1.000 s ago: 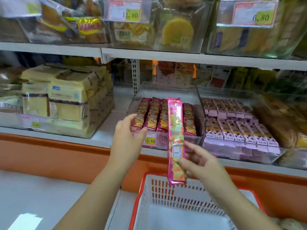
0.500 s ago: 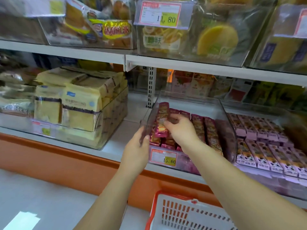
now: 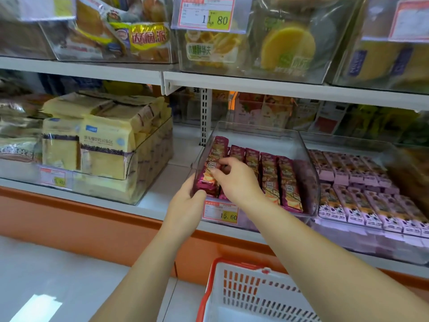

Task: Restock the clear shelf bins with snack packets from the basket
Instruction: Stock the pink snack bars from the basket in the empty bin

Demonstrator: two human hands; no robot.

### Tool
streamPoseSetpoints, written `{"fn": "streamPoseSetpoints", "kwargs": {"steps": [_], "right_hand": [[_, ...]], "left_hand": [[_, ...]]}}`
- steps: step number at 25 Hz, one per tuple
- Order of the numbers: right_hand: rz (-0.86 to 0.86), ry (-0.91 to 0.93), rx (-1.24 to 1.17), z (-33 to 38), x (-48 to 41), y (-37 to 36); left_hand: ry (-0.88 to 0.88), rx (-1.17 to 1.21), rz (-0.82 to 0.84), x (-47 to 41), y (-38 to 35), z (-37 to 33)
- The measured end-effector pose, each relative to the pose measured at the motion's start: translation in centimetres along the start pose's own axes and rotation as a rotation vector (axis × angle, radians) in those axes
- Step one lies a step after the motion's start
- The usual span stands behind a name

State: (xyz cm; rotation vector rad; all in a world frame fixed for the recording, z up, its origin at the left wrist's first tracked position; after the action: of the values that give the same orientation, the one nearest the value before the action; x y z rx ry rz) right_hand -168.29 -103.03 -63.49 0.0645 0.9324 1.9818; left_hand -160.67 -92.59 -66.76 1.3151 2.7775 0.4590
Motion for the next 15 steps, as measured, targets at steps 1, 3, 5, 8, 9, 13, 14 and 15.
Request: {"fn": "streamPoseSetpoints", "kwargs": {"steps": [1,3,5,8,9,13,14,15], "right_hand": [[-0.068,0.049,-0.064,0.0,1.0,0.9],[-0.238,0.143,-0.205,-0.8,5.0,3.1],[-0.309,0.145,-0.287,-3.8,10.7,4.1],[-0.103,-0.114,-0.103,-13.5,18.5,3.2],[0.082,-0.263,-0.015,-17.5,21.0,2.6],[0.745,-0.764,0.185,-29.9,32.0,1.2],[0.834,-0.804,0.221,-31.6,34.2,1.0],[0.936,-0.799,0.256,-32.5,35.7,0.8]], "left_hand": [[-0.011,0.000,0.005,0.4,0.1,0.0],[-0.023,-0.001,0.020,1.6,0.3,0.2],[-0.004,-0.079,0.016,3.0,0.5,1.1],[0.093,-0.234,-0.057,4.8,-0.1,4.1],[0.128,-0.279,-0.079,5.6,-0.8,5.4],[0.147,-0.414,0.079,10.6,-5.9,11.4],[0.154,-0.449,0.172,11.9,-7.3,12.9],[0.164,-0.476,0.264,13.2,-8.5,14.5]]}}
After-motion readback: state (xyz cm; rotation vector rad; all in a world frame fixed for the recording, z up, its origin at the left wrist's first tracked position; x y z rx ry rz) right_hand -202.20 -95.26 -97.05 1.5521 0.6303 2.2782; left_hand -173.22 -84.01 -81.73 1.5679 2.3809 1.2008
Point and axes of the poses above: each hand's wrist, its own x-axis away from the middle knuckle, its own y-axis out of the back of the hand, z = x × y, the point moved 1 cm from there along -x, towards the middle knuckle, and after that the axes turned 9 degrees about y, right-handed, at the moved point
